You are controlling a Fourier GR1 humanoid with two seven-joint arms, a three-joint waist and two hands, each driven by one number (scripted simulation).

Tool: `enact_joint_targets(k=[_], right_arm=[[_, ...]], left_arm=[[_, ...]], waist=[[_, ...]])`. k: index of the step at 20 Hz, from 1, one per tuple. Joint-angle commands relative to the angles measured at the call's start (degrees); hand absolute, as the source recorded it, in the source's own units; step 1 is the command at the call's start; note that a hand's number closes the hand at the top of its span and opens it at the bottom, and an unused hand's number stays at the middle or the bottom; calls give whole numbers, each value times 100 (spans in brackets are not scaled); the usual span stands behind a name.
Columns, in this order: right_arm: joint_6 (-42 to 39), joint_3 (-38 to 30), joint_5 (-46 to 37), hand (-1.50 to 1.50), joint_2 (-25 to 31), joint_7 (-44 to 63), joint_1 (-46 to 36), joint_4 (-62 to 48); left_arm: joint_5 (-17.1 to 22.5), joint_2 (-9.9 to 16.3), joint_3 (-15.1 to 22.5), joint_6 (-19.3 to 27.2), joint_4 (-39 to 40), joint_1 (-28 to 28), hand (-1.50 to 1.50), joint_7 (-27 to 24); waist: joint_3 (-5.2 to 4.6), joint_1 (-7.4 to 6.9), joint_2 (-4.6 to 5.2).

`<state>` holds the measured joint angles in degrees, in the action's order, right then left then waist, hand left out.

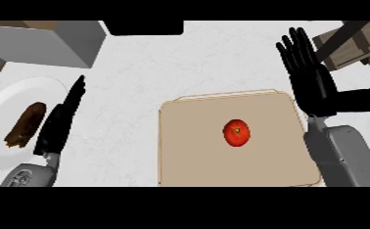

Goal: Pick the tomato from the tray and place it in the tiered basket

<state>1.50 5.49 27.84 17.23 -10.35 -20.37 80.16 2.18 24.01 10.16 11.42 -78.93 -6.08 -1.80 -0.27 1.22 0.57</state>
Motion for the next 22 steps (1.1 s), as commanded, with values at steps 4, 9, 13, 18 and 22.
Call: enact_joint_targets(k=[4, 9, 13, 18, 22], right_arm=[[1321, 1101, -1340, -150, -759, 740, -519, -485], [2448, 1896, -2200, -150, -1665, 1380, -458, -1244], [2826, 2148, -2415, -150, -1701, 373, -411, -1104], [2775, 2737, -3620, -150, -730, 2427, -1000, -146], [1848, 3148, -4338, -150, 301, 3717, -1653, -366]], left_arm=[[381, -563, 188, -505, -17, -208, 0, -306], [806, -958, 367, -946, 70, -62, 0, -477], [777, -1030, 143, -965, 217, -150, 0, -478], [827, -966, 98, -996, 77, -150, 0, -348], [819, -963, 148, -1015, 93, 10, 0, -397]], waist=[[12, -207, -35], [15, -253, -21], [25, -142, -54], [9, -27, -121], [-32, 34, -209]])
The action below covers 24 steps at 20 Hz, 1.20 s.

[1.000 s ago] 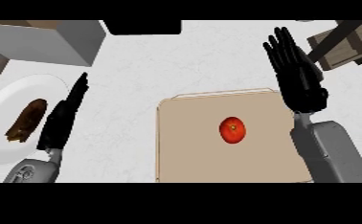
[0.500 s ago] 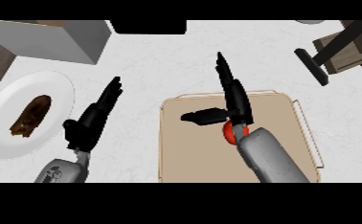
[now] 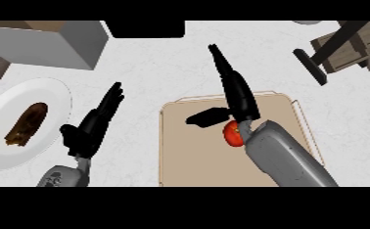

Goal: Pick the tomato from the tray and place it in the tiered basket

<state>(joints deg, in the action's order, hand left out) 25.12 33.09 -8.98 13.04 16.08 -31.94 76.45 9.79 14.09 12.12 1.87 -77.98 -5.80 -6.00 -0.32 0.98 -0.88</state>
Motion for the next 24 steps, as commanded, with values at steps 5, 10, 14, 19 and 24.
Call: enact_joint_targets(k=[5, 10, 14, 19, 24], right_arm=[[-2283, 1328, -897, -150, 1348, 2466, -775, 308], [-4013, 1444, -256, -150, 1361, 4105, -1503, 1264], [-4457, 1284, 143, -150, 1020, 5715, -1679, 2163], [-4426, 1310, 386, -150, 1073, 6431, -1581, 2499], [-3875, 1744, -637, -150, 1013, 6498, -1385, 2349]], left_arm=[[-57, 14, 13, 28, 43, 58, 0, 42], [-57, -86, -21, 82, 55, -61, 0, -1], [54, 42, -274, -132, 460, -284, 0, -95], [137, 97, -176, -251, -181, -28, 0, 159], [-102, -56, -175, -83, 212, -74, 0, -176]], waist=[[-39, 139, -118], [-6, 106, -58], [13, 81, 27], [23, -46, 21], [21, -11, 44]])
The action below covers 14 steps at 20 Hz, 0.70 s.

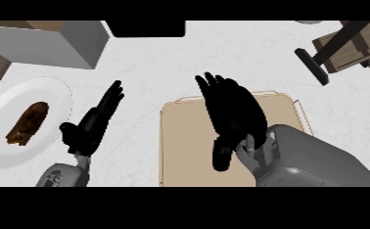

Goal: Pick the tomato from the tray and place it in the tiered basket

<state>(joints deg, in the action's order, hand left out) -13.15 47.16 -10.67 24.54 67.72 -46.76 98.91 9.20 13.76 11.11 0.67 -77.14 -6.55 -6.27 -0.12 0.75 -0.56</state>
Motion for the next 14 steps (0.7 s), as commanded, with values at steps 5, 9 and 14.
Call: enact_joint_targets(k=[5, 9, 14], right_arm=[[-366, 264, -259, -150, 70, 1274, 252, -501], [-234, 296, -413, -150, -197, 1451, 583, -257], [-66, 190, -909, -150, -143, 940, 1138, -307]], left_arm=[[139, 197, -282, -215, 130, -184, 0, 20], [-72, -129, -6, 8, -28, 127, 0, -18], [-148, -134, -45, -45, -57, -144, 0, 188]], waist=[[0, -33, 37], [6, -68, 28], [9, -55, 39]])
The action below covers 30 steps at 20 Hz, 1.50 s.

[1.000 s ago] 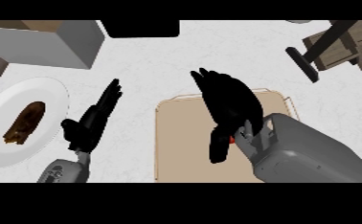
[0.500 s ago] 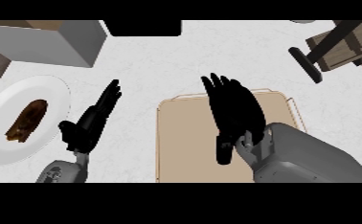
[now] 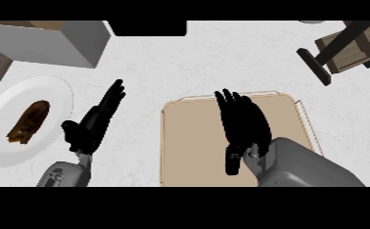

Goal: Pick the tomato from the tray and place it in the tiered basket

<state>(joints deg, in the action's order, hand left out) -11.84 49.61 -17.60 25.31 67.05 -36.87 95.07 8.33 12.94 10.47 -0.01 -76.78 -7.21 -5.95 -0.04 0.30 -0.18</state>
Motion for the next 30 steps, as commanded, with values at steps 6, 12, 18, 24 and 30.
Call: enact_joint_targets(k=[6, 12, 18, 24, 30], right_arm=[[-206, -170, -512, -150, 56, 747, 738, 55], [-148, -331, -910, -150, -345, 460, 989, -399], [-115, -507, -1379, -150, -400, -288, 1425, -777], [-279, -1179, -1805, 150, -787, -1036, 1616, -942], [331, -1281, -2441, 150, -1172, -1980, 1583, -1426]], left_arm=[[-59, -115, 23, -35, -287, 236, 0, -16], [-191, -87, -1, -111, -354, 394, 0, -123], [-48, -30, -296, -361, -143, 204, 0, 59], [-235, -238, -517, -457, 389, 9, 0, -297], [-339, -185, -444, -591, -48, 158, 0, -95]], waist=[[2, -11, -4], [2, -44, 6], [3, -40, 14], [3, -29, 18], [4, -46, 17]])
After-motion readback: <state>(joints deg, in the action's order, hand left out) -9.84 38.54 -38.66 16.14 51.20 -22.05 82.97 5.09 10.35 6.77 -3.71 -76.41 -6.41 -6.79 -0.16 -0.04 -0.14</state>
